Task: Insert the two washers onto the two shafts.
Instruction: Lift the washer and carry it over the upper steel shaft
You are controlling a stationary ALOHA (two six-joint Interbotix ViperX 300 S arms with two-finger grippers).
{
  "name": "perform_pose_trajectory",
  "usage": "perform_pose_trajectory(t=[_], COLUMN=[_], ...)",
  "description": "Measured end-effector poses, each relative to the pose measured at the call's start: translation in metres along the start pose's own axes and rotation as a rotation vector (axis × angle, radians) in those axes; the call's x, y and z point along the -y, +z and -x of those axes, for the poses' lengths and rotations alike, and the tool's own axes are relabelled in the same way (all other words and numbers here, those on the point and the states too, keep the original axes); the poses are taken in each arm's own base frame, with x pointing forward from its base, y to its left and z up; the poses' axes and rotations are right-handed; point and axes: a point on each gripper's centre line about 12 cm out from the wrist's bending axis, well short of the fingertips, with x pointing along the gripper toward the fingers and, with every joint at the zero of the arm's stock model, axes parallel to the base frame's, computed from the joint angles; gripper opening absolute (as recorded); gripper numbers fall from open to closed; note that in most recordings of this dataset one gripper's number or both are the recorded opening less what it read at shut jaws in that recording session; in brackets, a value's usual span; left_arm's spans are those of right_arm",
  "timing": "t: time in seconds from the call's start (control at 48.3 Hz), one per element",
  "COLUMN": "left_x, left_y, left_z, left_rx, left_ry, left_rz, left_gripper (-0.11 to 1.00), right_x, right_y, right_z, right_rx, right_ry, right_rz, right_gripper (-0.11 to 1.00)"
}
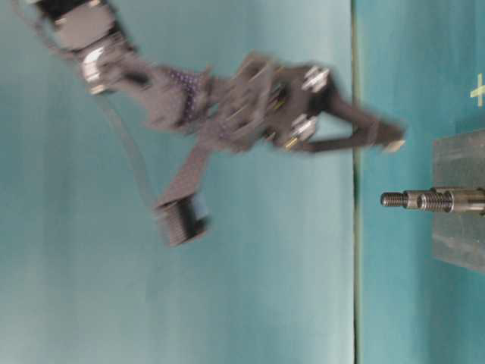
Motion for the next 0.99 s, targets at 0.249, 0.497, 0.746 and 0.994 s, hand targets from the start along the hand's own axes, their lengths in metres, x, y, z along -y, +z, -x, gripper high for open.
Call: perform_pose_trajectory(t=[0.249,0.497,0.746,0.994], left_x=[0.000,0.000,0.000,0.000], left_y=[-0.001,-0.001,0.001,0.001], left_z=[0.000,0.000,0.004,0.007], left_rx=[-0.002,0.000,0.017,0.028], left_ry=[-0.001,0.000,-0.001,-0.002], left_rz=[0.003,0.003,0.003,0.003], left_gripper=[0.00,0.00,0.00,0.00], right_x=[-0.008,-0.009,-0.006,-0.006], right_y=[0.027,0.034,0.036,0.035], right_z=[0.014,0.004,-0.008,-0.015], right_rx=[0.054,0.024,-0.005,-0.024], right_ry=[-0.013,-0.013,-0.034,-0.033], right_rz=[0.042,0.059,0.078,0.079], right_gripper=[0.33,0.33,0.33,0.33])
